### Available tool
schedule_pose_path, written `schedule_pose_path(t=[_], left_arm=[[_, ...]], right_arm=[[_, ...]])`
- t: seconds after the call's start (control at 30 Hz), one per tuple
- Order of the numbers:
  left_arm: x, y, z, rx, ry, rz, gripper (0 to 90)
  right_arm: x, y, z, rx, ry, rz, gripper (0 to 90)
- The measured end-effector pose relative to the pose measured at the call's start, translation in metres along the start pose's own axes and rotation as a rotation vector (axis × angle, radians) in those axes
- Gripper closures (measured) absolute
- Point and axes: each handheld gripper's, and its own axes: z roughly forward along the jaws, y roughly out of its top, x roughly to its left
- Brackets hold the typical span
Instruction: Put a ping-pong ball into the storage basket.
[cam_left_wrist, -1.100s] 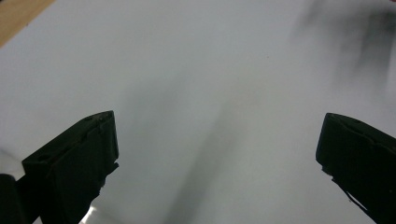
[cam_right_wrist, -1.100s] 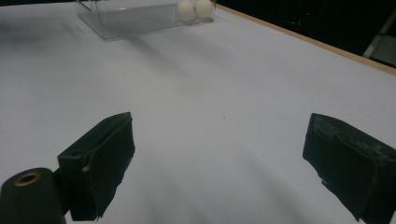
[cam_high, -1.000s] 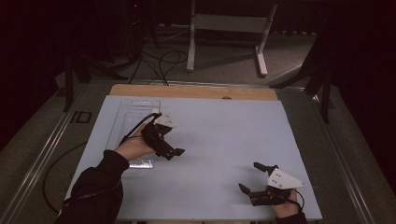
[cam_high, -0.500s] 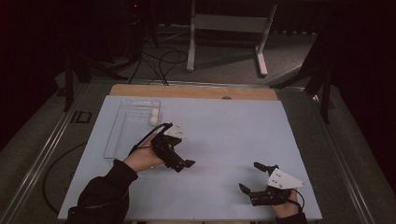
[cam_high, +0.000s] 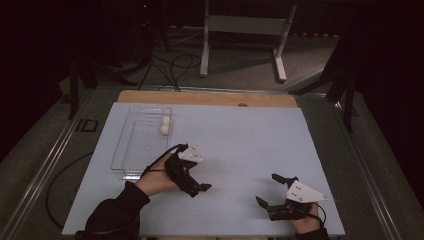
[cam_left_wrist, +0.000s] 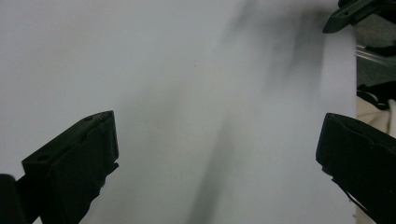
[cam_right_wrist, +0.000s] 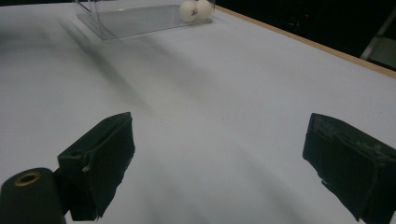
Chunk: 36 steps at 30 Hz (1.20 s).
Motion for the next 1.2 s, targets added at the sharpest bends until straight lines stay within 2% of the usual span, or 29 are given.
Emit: schedule_pose_path(t=[0.27, 0.53, 0.57, 0.67, 0.73, 0.77, 0.8, 1.2], left_arm=[[-0.014, -0.013, 0.005, -0.024, -0.022, 0.026, 0.1], [-0.021, -0.026, 0.006, -0.042, -0.030, 0.025, 0.1], [-0.025, -0.033, 0.005, -0.052, -0.035, 0.033, 0.1], [-0.028, -0.041, 0.004, -0.066, -0.037, 0.043, 0.1], [-0.028, -0.041, 0.004, -0.066, -0.037, 0.043, 0.1], [-0.031, -0.051, 0.003, -0.066, -0.039, 0.040, 0.1], [-0.032, -0.054, 0.003, -0.070, -0.040, 0.040, 0.2], [-0.037, -0.086, -0.003, -0.092, -0.053, 0.022, 0.1]], right_arm=[[0.000, 0.000, 0.000, -0.002, 0.000, 0.006, 8.8], [0.001, 0.000, 0.000, 0.002, -0.001, 0.007, 8.7], [0.001, 0.000, 0.000, 0.003, 0.000, 0.007, 8.8], [0.001, 0.000, 0.000, 0.005, 0.001, 0.008, 8.7], [0.001, 0.000, 0.000, 0.002, -0.001, 0.005, 8.7], [0.001, 0.000, -0.001, 0.003, 0.000, 0.007, 8.7], [0.001, 0.000, 0.000, 0.003, -0.001, 0.008, 8.8], [0.001, 0.000, 0.000, 0.004, -0.001, 0.004, 8.8]])
